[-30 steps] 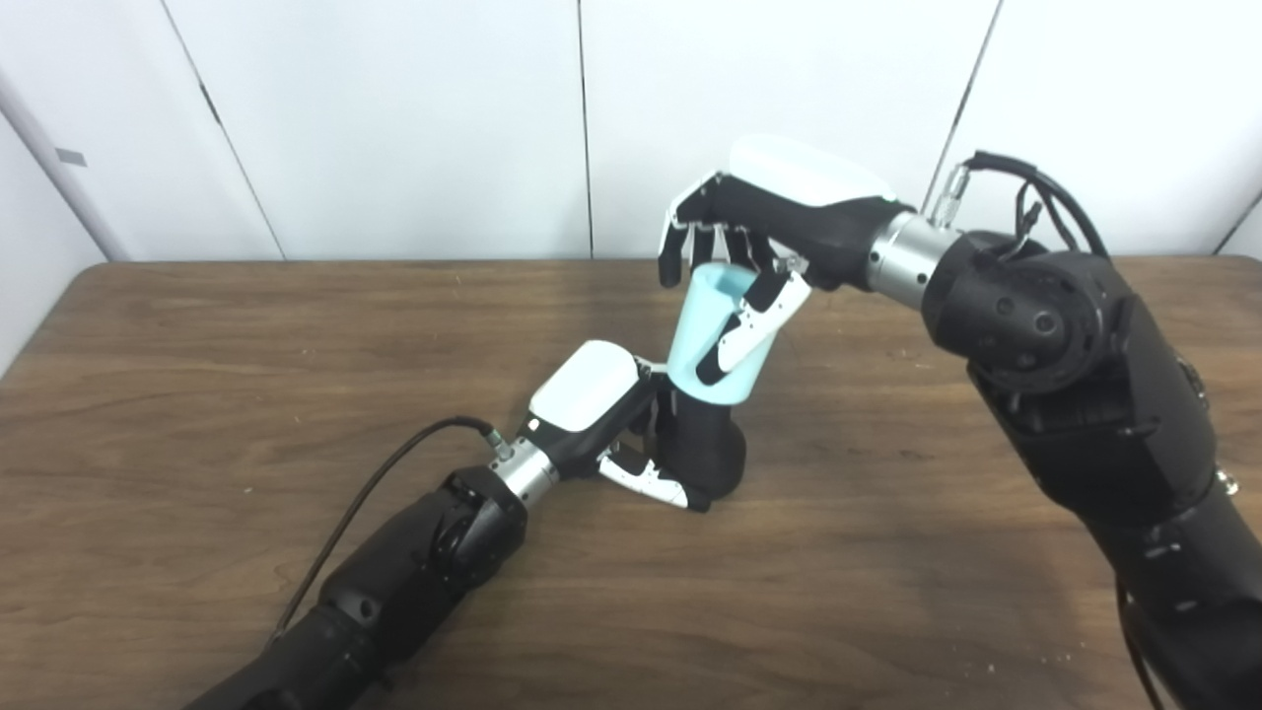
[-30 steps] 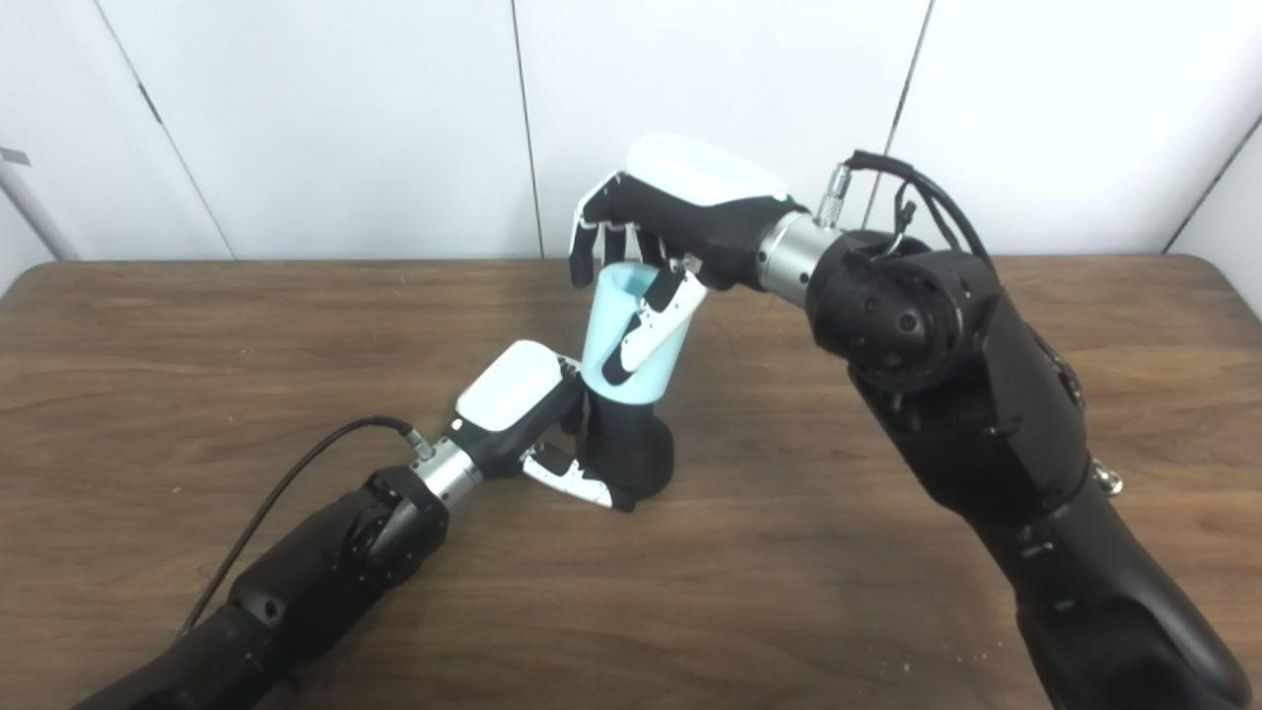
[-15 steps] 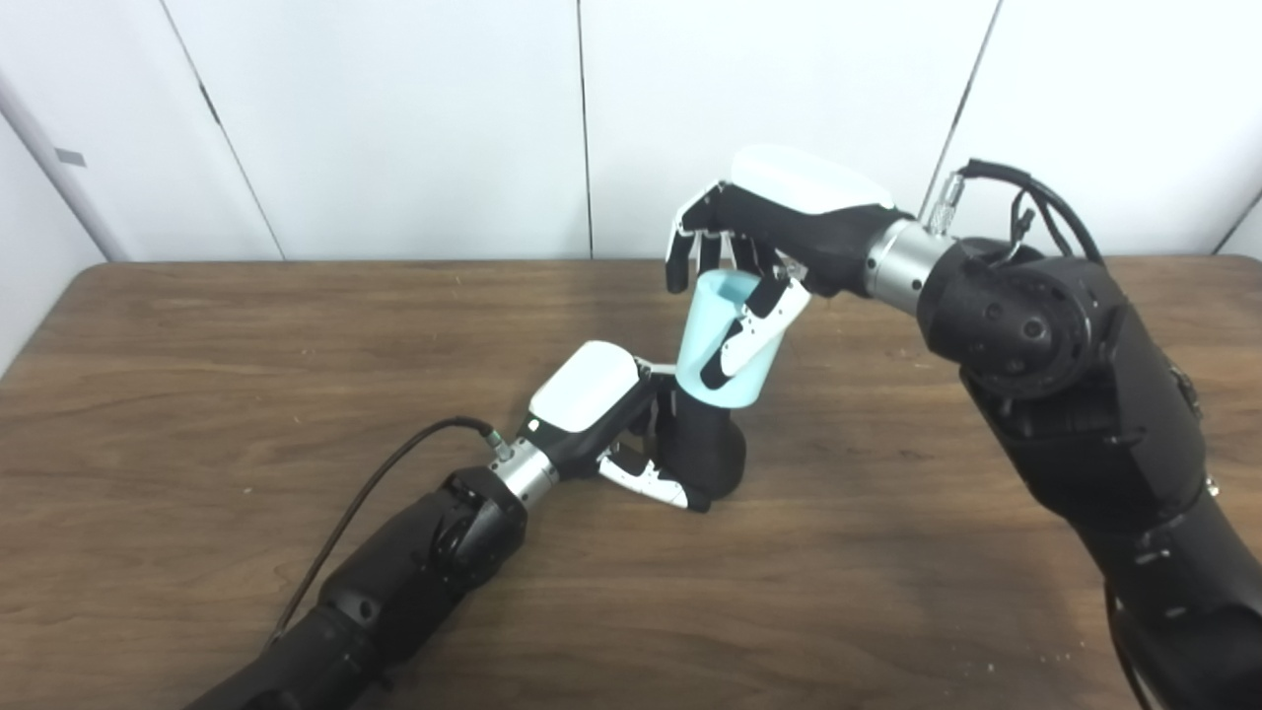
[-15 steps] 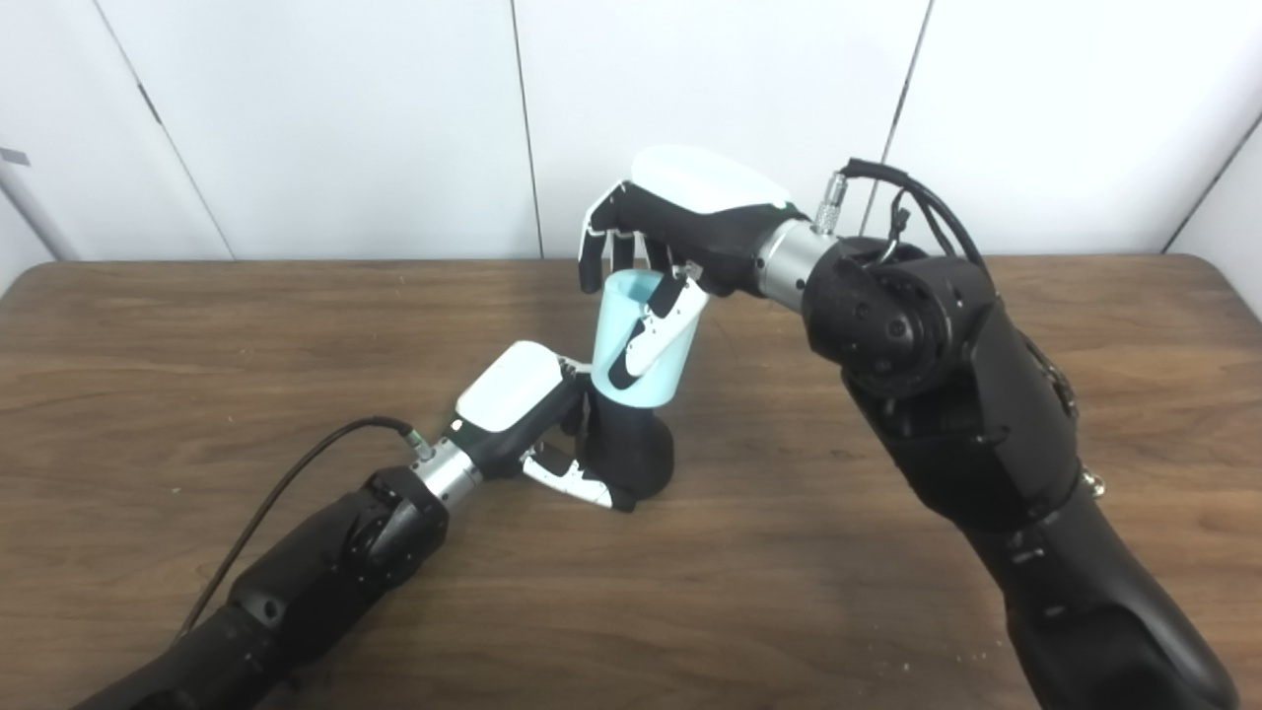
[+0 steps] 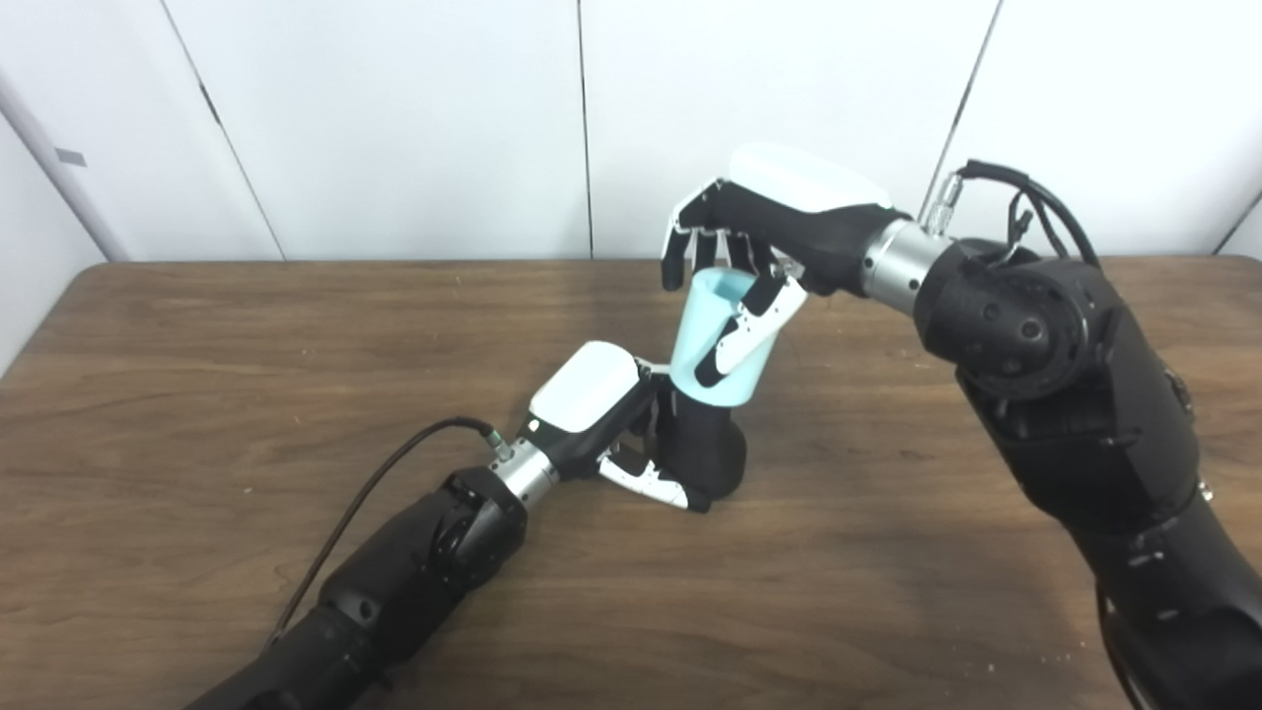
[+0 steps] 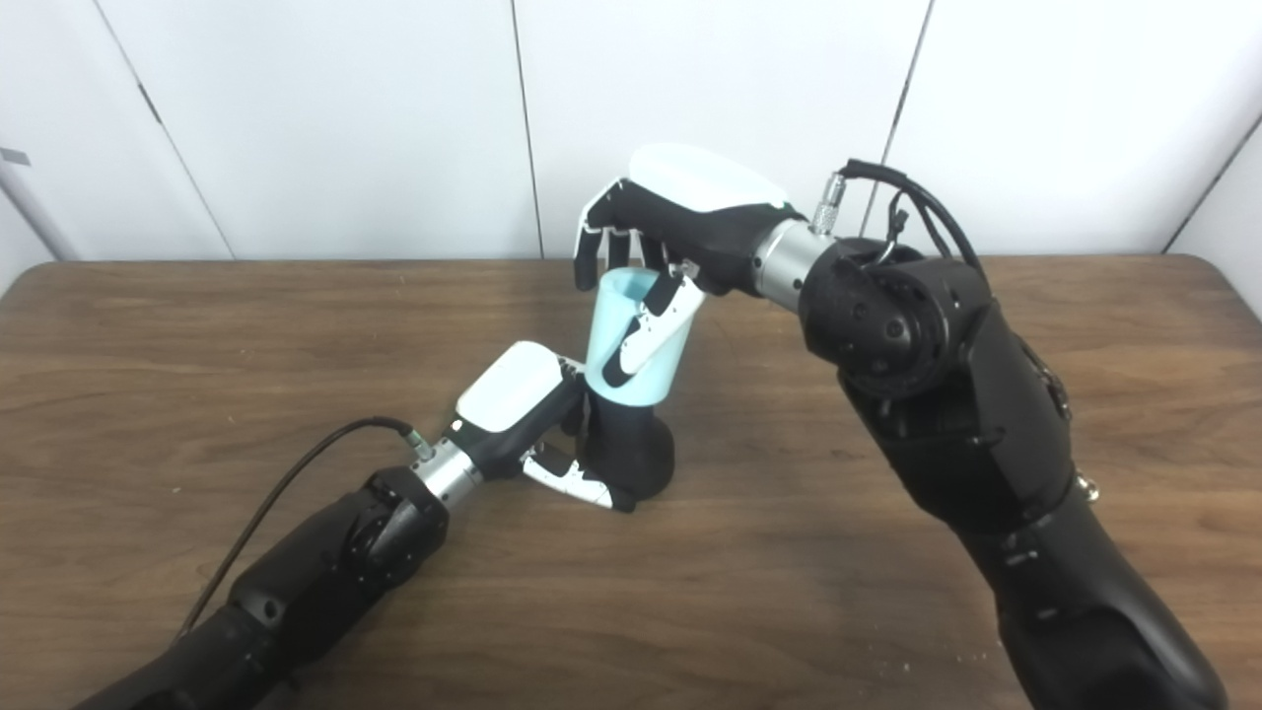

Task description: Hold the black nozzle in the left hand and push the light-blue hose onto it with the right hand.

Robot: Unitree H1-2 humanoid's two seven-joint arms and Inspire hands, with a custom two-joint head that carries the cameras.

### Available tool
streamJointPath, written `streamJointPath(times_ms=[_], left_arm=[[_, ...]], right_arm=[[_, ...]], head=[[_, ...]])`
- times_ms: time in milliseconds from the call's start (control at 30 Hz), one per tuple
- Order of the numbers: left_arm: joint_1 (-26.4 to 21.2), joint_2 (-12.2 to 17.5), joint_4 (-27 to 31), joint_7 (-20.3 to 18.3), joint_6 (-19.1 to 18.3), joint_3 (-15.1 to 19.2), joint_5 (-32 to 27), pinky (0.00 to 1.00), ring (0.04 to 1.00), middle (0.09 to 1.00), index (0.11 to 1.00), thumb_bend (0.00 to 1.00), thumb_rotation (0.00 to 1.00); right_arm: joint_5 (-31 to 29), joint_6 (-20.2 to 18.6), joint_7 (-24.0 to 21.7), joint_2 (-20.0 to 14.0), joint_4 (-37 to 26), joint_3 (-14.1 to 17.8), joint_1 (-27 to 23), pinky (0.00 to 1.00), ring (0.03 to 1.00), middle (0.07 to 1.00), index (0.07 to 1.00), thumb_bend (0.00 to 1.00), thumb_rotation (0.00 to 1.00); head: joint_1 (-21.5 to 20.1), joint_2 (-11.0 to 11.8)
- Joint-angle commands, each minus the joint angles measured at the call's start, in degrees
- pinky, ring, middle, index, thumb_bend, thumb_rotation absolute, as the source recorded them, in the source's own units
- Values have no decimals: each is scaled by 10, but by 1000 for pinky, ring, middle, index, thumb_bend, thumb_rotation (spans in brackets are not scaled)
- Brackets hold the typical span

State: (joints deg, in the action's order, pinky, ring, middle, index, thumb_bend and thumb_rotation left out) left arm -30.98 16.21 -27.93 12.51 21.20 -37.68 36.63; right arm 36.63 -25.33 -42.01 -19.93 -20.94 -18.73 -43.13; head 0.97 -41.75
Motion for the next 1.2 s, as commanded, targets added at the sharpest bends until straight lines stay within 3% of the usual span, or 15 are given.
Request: streamJointPath(times_ms=[0, 100, 167, 333, 500, 867, 1167], left_arm=[[85, 2, -42, -91, -20, -45, 29, 243, 302, 332, 338, 636, 413], [85, 3, -41, -92, -20, -44, 28, 243, 303, 333, 343, 636, 413], [85, 4, -41, -92, -20, -44, 27, 243, 304, 334, 341, 636, 413], [85, 3, -41, -93, -20, -44, 26, 245, 305, 332, 307, 637, 411], [84, 3, -45, -91, -19, -44, 27, 244, 305, 331, 327, 636, 412], [83, 4, -42, -94, -19, -44, 27, 243, 304, 330, 324, 636, 411], [81, 4, -45, -93, -17, -44, 28, 243, 303, 325, 312, 636, 409]], right_arm=[[-11, 31, 52, 10, -15, 24, -11, 179, 268, 414, 521, 522, 0], [-17, 57, 81, 18, -6, 28, 3, 164, 245, 467, 487, 529, 0], [-14, 63, 85, 17, -4, 26, 6, 163, 253, 428, 517, 523, 0], [-7, 57, 74, 7, -10, 16, 6, 173, 277, 435, 520, 524, 0], [-4, 52, 70, 5, -16, 14, -1, 183, 289, 432, 519, 524, 0], [28, 85, 76, -7, -15, -2, -5, 196, 308, 444, 512, 526, 0], [46, 108, 76, -10, -24, 7, -17, 184, 294, 441, 511, 526, 0]], head=[[1, 0], [1, 0], [1, 0], [-1, -2], [-1, -2], [0, -2], [0, -2]])
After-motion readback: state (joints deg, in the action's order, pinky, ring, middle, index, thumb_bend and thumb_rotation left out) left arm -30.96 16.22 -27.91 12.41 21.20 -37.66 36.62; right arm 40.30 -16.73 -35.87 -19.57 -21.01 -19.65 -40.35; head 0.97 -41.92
